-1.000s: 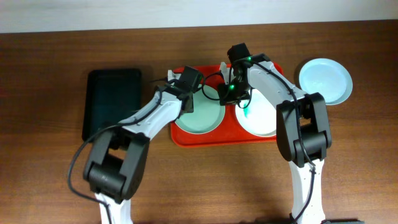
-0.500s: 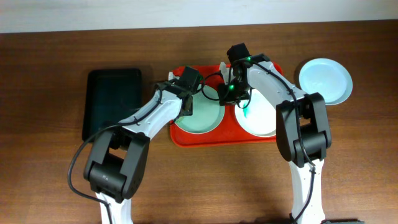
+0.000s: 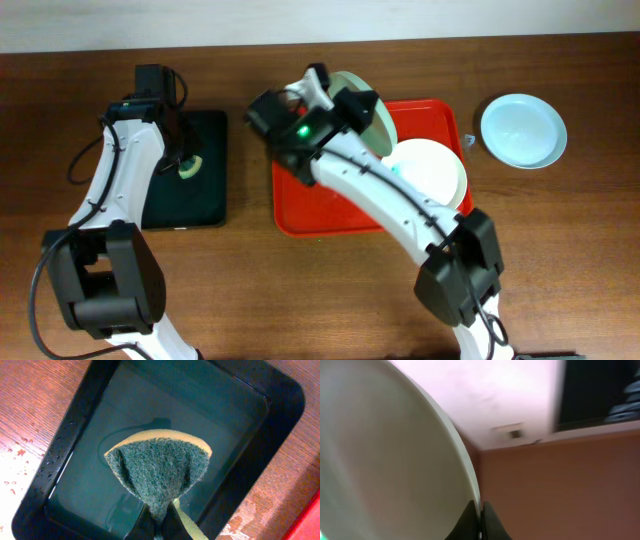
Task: Clean dirty plates on tray and stack at the side
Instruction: 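Carry the pale green plate right and stack it on the blue plate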
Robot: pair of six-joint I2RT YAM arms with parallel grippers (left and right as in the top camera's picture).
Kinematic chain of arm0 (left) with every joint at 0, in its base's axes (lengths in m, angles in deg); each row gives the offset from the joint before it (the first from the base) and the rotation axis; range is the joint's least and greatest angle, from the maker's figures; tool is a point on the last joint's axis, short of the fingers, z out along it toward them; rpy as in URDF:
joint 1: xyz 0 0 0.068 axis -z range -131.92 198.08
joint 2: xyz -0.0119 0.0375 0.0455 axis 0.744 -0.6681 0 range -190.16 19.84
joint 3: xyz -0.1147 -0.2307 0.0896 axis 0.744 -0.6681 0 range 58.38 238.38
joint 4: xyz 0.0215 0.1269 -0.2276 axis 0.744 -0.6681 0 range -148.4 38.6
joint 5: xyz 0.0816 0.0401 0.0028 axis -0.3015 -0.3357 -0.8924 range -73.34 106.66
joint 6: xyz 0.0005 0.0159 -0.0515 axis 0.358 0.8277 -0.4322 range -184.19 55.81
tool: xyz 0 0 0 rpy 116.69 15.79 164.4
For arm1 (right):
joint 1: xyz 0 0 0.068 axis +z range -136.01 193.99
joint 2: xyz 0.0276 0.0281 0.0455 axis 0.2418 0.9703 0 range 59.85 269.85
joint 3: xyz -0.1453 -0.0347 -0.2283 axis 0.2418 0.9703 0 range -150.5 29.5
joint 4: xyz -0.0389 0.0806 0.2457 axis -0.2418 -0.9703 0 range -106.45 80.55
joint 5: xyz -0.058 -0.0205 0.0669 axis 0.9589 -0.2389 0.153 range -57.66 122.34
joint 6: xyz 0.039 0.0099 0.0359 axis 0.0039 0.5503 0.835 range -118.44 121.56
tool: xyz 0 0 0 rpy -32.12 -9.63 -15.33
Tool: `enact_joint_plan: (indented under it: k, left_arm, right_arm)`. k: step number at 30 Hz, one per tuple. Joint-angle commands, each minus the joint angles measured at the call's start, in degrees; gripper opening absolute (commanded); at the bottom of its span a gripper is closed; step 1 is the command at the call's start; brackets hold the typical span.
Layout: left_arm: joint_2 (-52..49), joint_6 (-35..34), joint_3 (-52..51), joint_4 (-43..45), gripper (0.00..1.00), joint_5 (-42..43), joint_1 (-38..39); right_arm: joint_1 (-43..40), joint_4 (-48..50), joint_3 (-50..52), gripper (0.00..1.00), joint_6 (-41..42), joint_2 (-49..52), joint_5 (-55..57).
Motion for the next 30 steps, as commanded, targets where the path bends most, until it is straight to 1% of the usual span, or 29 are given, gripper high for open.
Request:
enact_joint_plan:
  k: [1, 2, 3, 5, 6, 7, 8, 9, 10, 12, 13, 15, 17, 18, 19, 20, 21, 23, 25, 26, 27, 28, 30]
  left_arm:
    - [1.07, -0.50, 0.13, 0.09, 0.00, 1.29, 0.83]
    - [1.07, -0.50, 0.13, 0.09, 0.00, 1.29, 1.14]
    - [1.07, -0.50, 0.09, 0.07, 0.00, 1.29, 1.14]
    - [1.07, -0.50, -0.09, 0.07, 0.00, 1.29, 1.14]
    - [1.07, -0.50, -0.61, 0.13, 0.00, 1.29, 1.11]
    - [0.96, -0.50, -0.66, 0.15, 0.00, 1.31, 1.14]
    - [0.96, -0.50, -0.66, 0.15, 0.00, 1.36, 1.14]
    - [0.96, -0.52, -0.66, 0.15, 0.00, 2.14, 1.14]
    - [0.96, -0.50, -0.66, 0.31, 0.00, 2.99, 1.27]
    - [0.96, -0.50, -0.66, 0.35, 0.00, 2.97, 1.73]
    - [0.96, -0.50, -0.66, 0.59, 0.00, 3.02, 1.86]
    - [0.96, -0.48, -0.66, 1.07, 0.00, 2.99, 2.62]
    - [0.96, -0.48, -0.66, 1.51, 0.00, 2.99, 3.52]
    - [0.96, -0.31, -0.66, 1.68, 0.00, 2.99, 3.96]
    - [0.96, -0.31, -0.66, 1.68, 0.00, 2.97, 4.17]
    - [0.96, -0.28, -0.66, 1.68, 0.00, 2.97, 4.24]
    - [0.96, -0.26, -0.66, 1.68, 0.00, 2.97, 4.24]
    - [0.96, -0.28, -0.66, 1.64, 0.00, 2.99, 4.24]
    - [0.96, -0.28, -0.66, 1.62, 0.00, 2.99, 4.24]
    - [0.96, -0.28, -0.66, 1.62, 0.00, 2.99, 4.24]
    - [0.96, -0.28, -0.66, 1.60, 0.00, 2.99, 4.24]
    - [0.96, -0.28, -0.66, 1.60, 0.00, 2.99, 4.24]
    - [0.96, -0.28, -0.66, 1.46, 0.00, 2.99, 4.24]
  right_arm:
    - [1.03, 0.42, -0.94, 0.04, 0.46, -1.60, 5.70]
    - [-1.81, 1.31, -0.94, 0.04, 0.46, -1.60, -6.16]
    - [-6.93, 3.87, -0.94, 0.04, 0.42, -1.60, -21.73]
    - [-20.06, 7.34, -0.92, 0.04, -3.08, -1.60, -56.26]
    - [-29.62, 7.54, -0.92, 0.04, -3.21, -1.53, -75.76]
    - [-36.00, 7.54, -0.85, 0.04, -3.21, -1.38, -86.07]
    - [-42.53, 7.54, -0.31, 0.04, -3.19, -1.18, -93.22]
    - [-50.73, 7.50, 0.83, 0.04, -3.17, -0.63, -95.89]
    - [-56.98, 7.30, 1.64, 0.04, -3.19, 0.46, -95.69]
    - [-66.75, 8.09, 3.82, 0.04, -3.06, 2.29, -95.65]
    - [-70.64, 9.81, 5.49, 0.04, -2.82, 2.82, -95.65]
    - [-78.18, 15.39, 9.64, 0.04, 0.72, 4.09, -95.67]
    - [-80.41, 17.25, 10.95, 0.04, 0.70, 5.38, -95.65]
    - [-80.65, 18.16, 11.26, 0.13, 0.70, 6.05, -95.65]
    - [-80.43, 18.60, 11.26, 0.55, 0.70, 6.10, -95.65]
    - [-80.08, 18.34, 11.13, 0.74, 0.70, 5.90, -95.65]
    - [-80.06, 17.44, 10.93, 0.78, 0.72, 5.27, -95.69]
    - [-79.41, 15.65, 10.82, 0.78, 1.29, 1.46, -96.24]
    - [-77.44, 15.65, 10.82, 0.79, 1.51, -2.84, -100.21]
    - [-74.47, 15.08, 10.84, 0.81, -1.53, -5.40, -104.94]
    - [-70.82, 13.03, 10.84, 0.83, -4.94, -6.40, -106.09]
    - [-65.75, 9.88, 11.21, 0.83, -10.25, -6.05, -104.96]
    - [-58.12, 9.53, 14.47, 0.83, -11.15, -5.01, -94.79]
